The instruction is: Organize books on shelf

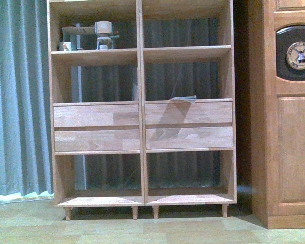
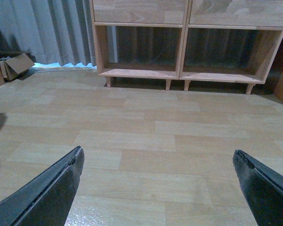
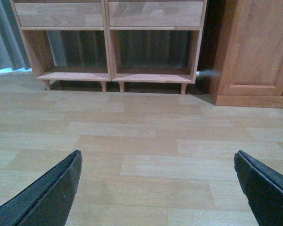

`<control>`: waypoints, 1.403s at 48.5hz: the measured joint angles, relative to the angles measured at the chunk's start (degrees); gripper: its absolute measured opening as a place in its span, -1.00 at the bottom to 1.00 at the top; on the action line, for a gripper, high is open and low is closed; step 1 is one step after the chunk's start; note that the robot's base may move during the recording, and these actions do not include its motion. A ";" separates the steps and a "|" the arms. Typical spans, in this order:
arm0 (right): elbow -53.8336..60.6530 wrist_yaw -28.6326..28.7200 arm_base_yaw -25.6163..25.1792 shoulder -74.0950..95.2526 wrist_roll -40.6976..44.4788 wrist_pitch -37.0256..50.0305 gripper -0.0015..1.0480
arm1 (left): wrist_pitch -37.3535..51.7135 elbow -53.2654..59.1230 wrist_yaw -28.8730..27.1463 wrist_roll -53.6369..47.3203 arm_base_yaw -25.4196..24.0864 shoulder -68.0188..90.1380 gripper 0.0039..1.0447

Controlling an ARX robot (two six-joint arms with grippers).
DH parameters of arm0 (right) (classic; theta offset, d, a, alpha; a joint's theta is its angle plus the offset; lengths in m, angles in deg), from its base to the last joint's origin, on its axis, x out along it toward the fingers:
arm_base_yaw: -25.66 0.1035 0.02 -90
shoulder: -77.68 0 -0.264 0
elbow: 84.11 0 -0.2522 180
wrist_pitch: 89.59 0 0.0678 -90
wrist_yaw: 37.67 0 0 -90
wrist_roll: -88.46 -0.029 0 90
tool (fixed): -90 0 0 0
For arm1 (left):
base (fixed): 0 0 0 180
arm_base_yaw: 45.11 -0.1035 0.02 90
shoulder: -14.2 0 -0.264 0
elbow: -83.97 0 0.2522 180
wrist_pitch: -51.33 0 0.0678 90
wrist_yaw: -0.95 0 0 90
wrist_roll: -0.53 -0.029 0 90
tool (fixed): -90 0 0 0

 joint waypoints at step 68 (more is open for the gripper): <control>0.00 0.00 0.00 0.00 0.00 0.00 0.86 | 0.00 0.00 0.00 0.00 0.00 0.00 0.86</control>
